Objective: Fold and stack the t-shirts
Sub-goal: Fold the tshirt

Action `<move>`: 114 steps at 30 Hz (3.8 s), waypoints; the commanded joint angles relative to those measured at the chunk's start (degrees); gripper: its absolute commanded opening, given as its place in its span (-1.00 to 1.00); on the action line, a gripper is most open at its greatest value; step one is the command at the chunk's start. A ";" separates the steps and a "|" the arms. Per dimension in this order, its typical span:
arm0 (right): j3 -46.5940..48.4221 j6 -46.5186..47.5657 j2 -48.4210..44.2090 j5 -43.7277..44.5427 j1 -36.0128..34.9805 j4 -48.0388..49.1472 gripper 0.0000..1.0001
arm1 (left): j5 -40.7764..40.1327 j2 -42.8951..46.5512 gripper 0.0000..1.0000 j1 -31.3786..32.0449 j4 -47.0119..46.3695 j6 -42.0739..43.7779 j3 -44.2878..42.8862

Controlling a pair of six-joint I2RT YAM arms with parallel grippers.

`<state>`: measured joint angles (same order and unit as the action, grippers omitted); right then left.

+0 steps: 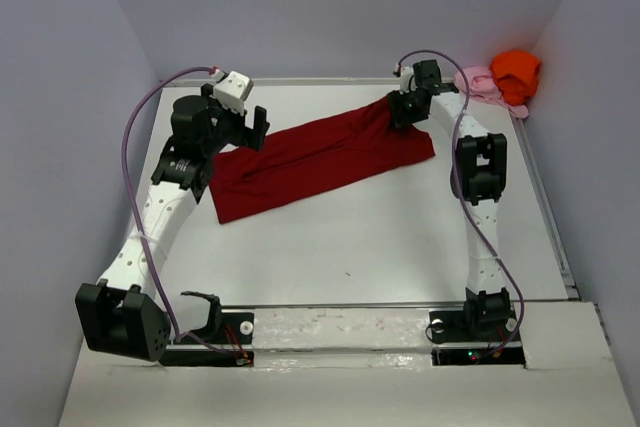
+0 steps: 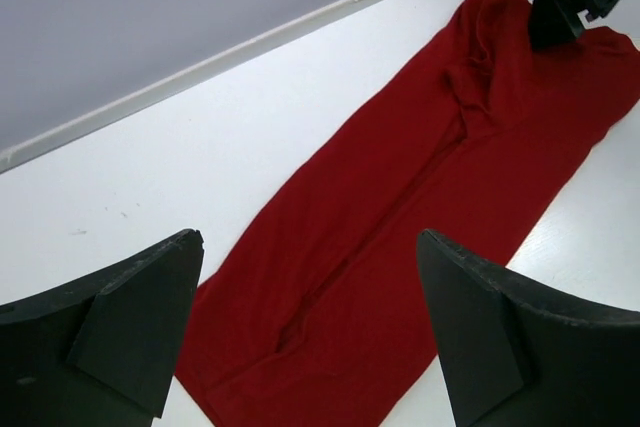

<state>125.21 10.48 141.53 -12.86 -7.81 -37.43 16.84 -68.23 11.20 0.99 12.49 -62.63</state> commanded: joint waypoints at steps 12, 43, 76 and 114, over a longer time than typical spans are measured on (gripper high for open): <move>17.44 10.79 11.75 16.29 -0.45 11.76 0.26 | 3.20 1.25 0.98 -1.36 -1.96 -3.62 1.28; 0.37 4.37 -8.06 -24.30 -26.28 3.96 0.25 | -5.42 7.67 0.98 -10.32 -9.61 -5.90 6.91; 36.34 2.36 25.28 -40.22 -38.68 -2.12 0.26 | -1.72 7.05 0.98 -10.67 -8.29 -5.11 6.38; -55.08 17.65 -33.43 -15.34 -24.35 -14.78 0.16 | 1.09 2.13 0.98 -12.17 -7.41 -6.43 5.15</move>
<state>70.17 26.44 108.53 -34.92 -32.93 -46.63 16.23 -67.24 -0.84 -4.43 6.85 -55.94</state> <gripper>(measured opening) 0.578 0.989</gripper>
